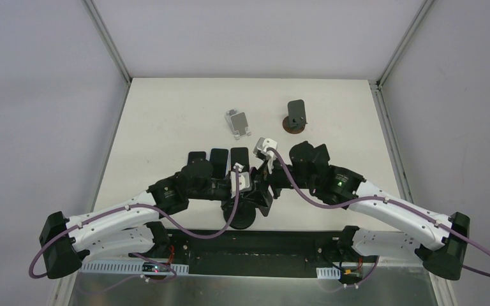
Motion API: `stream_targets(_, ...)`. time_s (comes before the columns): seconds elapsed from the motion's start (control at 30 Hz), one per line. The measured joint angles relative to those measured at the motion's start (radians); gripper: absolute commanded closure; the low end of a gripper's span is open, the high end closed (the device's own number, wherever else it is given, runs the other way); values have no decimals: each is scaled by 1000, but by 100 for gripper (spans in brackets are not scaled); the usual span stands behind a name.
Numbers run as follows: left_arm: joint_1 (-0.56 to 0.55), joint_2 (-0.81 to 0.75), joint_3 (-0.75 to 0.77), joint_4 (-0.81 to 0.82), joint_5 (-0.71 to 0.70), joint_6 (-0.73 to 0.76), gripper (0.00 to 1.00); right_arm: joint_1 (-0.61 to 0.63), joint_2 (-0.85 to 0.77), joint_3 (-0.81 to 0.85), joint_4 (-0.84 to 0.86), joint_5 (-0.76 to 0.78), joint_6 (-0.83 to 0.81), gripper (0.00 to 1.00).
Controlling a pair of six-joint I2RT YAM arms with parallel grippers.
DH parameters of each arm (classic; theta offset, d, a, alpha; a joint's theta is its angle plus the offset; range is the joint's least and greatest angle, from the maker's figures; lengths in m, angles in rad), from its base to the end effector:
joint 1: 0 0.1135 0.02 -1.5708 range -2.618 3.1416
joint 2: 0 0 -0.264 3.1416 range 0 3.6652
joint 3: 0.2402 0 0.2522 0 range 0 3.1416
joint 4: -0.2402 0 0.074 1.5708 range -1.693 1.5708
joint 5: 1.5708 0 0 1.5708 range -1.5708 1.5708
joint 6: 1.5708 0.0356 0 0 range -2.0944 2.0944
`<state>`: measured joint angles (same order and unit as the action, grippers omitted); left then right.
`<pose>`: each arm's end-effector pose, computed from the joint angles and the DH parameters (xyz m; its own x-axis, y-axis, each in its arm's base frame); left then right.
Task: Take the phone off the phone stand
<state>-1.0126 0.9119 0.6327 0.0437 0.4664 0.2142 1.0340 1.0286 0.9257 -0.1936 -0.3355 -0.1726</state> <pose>0.0994 -0.1894 0.2877 0.0895 0.2151 -0.9725 0.9929 0.0578 0.1042 0.1109 0.2092 0.3427 0.0198 -0.2838 -0.9587 -0.9837 0.1660 -0.0695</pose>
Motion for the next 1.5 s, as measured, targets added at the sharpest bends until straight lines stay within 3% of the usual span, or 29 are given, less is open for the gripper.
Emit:
stream_targets(0.07,2,-4,0,-5,-15,-11,75,2,11,15,-21,24,21,100)
stream_targets(0.13,7,-4,0,-6,-34,-19,65,5,12,18,-31,54,44,100)
stream_targets(0.57,20,10,1,19,-81,-14,60,5,-39,-44,27,70,47,100)
stream_targets(1.0,20,14,3,16,57,38,59,6,-97,-177,235,-33,-18,100)
stream_targets(1.07,26,23,8,13,87,37,54,6,-97,-181,242,-47,-18,100)
stream_targets(1.1,27,29,12,8,101,37,36,6,-97,-181,243,-53,-18,100)
stream_targets(1.13,29,32,16,4,110,37,31,6,-97,-181,242,-59,-18,100)
stream_targets(1.3,22,47,31,16,195,24,30,3,-89,-185,272,-34,-8,100)
stream_targets(1.5,19,59,44,23,190,-2,34,2,-73,-187,301,18,15,100)
